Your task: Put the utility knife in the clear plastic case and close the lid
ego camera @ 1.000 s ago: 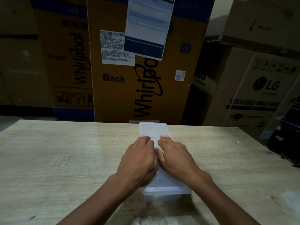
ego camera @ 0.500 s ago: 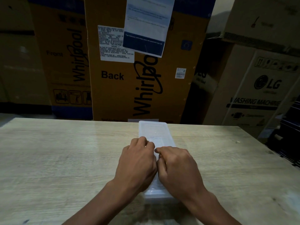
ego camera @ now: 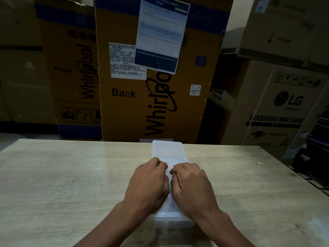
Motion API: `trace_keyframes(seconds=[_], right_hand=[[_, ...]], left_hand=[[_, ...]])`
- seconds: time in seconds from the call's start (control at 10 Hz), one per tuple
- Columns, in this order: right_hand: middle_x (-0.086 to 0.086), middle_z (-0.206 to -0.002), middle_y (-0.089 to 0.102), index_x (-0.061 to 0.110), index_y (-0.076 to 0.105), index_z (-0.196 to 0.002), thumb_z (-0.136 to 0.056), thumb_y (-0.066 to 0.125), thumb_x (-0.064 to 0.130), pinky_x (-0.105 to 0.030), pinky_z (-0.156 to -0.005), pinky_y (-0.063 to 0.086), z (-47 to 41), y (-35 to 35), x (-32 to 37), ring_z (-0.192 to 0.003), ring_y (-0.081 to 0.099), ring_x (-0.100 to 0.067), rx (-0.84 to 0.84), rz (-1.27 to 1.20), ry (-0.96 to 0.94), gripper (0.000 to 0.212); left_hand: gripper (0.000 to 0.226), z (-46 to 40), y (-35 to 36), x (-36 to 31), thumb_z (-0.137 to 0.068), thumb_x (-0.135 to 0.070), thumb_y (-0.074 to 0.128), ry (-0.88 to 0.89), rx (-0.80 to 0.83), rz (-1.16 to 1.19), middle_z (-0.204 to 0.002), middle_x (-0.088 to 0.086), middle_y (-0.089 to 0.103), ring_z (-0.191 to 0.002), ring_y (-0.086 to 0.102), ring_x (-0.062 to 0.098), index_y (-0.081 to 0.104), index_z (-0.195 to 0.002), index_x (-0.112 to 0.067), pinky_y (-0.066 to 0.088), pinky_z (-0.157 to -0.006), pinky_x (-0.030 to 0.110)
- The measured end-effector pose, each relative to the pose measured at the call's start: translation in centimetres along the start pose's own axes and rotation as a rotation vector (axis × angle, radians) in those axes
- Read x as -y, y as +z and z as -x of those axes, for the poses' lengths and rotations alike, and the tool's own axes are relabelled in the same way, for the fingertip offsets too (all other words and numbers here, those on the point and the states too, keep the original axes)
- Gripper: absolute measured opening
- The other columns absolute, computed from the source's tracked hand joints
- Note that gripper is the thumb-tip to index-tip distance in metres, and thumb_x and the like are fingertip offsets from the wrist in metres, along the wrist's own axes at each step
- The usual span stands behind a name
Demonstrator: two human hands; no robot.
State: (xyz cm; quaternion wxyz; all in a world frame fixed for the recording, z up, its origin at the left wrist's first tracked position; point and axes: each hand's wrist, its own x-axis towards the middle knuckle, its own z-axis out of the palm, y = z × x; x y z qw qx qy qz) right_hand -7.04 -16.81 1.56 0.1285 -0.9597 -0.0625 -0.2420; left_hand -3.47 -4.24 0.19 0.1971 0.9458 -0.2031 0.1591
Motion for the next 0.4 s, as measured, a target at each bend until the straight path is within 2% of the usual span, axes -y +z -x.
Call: trace_keyframes(seconds=[0.2, 0.3, 0.4], right_hand=[[0.004, -0.111, 0.073, 0.022, 0.070, -0.109, -0.096, 0.046, 0.030, -0.032, -0.094, 0.050, -0.6, 0.7, -0.9, -0.102, 0.062, -0.013, 0.022, -0.028, -0.008, 0.029], [0.006, -0.113, 0.072, 0.024, 0.069, -0.111, -0.100, 0.042, 0.033, -0.031, -0.096, 0.049, -0.7, 0.6, -1.3, -0.103, 0.061, -0.011, 0.008, -0.096, -0.011, 0.031], [0.005, -0.115, 0.072, 0.023, 0.069, -0.114, -0.104, 0.042, 0.035, -0.035, -0.098, 0.051, -1.2, -0.2, -1.8, -0.105, 0.061, -0.008, -0.056, -0.281, 0.054, 0.031]], left_hand=[[0.040, -0.8, 0.2, 0.0, -0.102, -0.034, 0.029, -0.010, -0.009, -0.038, -0.135, -0.004, 0.059, -0.115, 0.057, 0.012, 0.054, -0.131, -0.023, 0.041, -0.105, 0.028], [0.049, -0.7, 0.0, 0.2, -0.103, -0.046, 0.018, 0.007, -0.019, 0.032, -0.123, -0.004, 0.063, -0.105, 0.059, 0.010, 0.057, -0.123, -0.024, 0.047, -0.098, 0.027], [0.077, -0.9, -0.9, 0.5, -0.091, -0.069, 0.001, -0.032, -0.072, 0.251, -0.102, -0.005, 0.066, -0.094, 0.060, 0.009, 0.063, -0.106, -0.026, 0.050, -0.088, 0.030]])
